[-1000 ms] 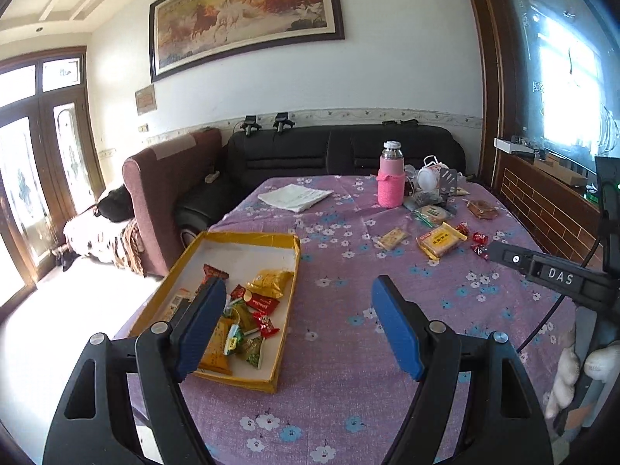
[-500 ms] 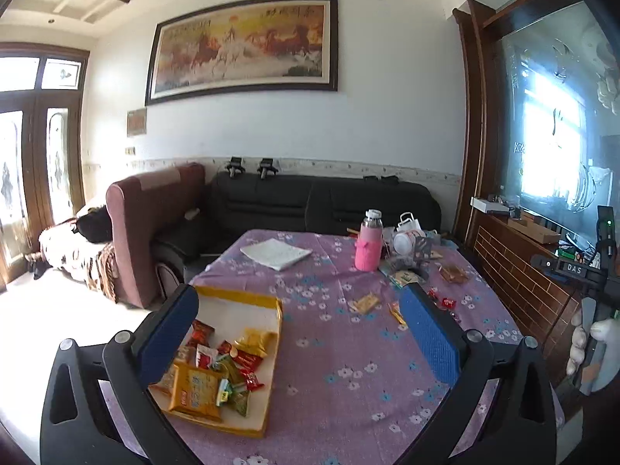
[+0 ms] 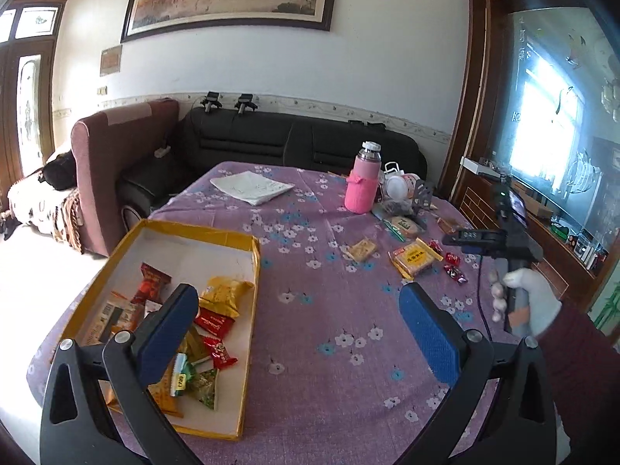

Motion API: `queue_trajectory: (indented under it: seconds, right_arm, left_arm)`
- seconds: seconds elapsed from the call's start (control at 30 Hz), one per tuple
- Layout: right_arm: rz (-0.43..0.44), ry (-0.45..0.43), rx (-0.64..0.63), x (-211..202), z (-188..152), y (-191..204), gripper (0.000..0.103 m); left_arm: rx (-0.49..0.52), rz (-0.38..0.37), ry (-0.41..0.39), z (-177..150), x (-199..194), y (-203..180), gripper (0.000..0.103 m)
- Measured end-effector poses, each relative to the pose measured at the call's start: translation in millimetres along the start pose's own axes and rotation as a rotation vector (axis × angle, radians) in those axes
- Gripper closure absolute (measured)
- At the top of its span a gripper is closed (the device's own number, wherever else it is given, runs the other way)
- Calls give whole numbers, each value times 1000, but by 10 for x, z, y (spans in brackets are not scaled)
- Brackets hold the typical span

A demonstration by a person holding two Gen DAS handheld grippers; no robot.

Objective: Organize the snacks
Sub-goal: 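Grasp the yellow salted-egg cracker pack with the right gripper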

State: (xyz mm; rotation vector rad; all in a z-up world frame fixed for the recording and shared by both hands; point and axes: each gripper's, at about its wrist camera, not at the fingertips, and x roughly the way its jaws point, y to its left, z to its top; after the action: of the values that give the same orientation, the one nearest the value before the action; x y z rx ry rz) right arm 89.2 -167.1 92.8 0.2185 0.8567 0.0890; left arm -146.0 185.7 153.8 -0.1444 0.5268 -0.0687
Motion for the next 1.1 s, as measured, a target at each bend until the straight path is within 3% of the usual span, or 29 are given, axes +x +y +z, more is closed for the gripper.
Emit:
queue_trajectory:
  seconds: [0.27,0.33,0.37,0.43,0.6,0.73,0.8,0.87,0.97,1.1]
  right_arm:
    - [-139,96,-11,1055,451,140,49]
    - [-162,128,-27,1215,456,175,55]
    - [-155,132,-54,1248,436,233,64]
    - [-148,129,-118,1234,347,383,68]
    - [4,197,-292,1114,-111,806,74]
    - [186,304,-417,884,-479,1060,76]
    - [201,282,-377,783,-397,1061,73]
    - [190,261,-251,843,-167,996,66]
    - [162,246,-77,1063,89,915,50]
    - [100,289,70,1475,229,914,50]
  left_arm:
    - [-34,-46,88,-146,397,102,0]
    - [-30,-46,91,-156,436,120,0]
    - [-21,-41,90,-161,451,120,0]
    - [-19,-32,92,-162,477,145,0]
    - [-55,-72,125,-175,584,161,0]
    - [-55,-95,143,-225,643,106,0]
    - [-58,-104,155,-254,682,76,0]
    - [-63,-113,170,-288,714,57,0]
    - [-54,-111,179,-317,720,57,0]
    - [-50,-93,170,-314,715,142,0]
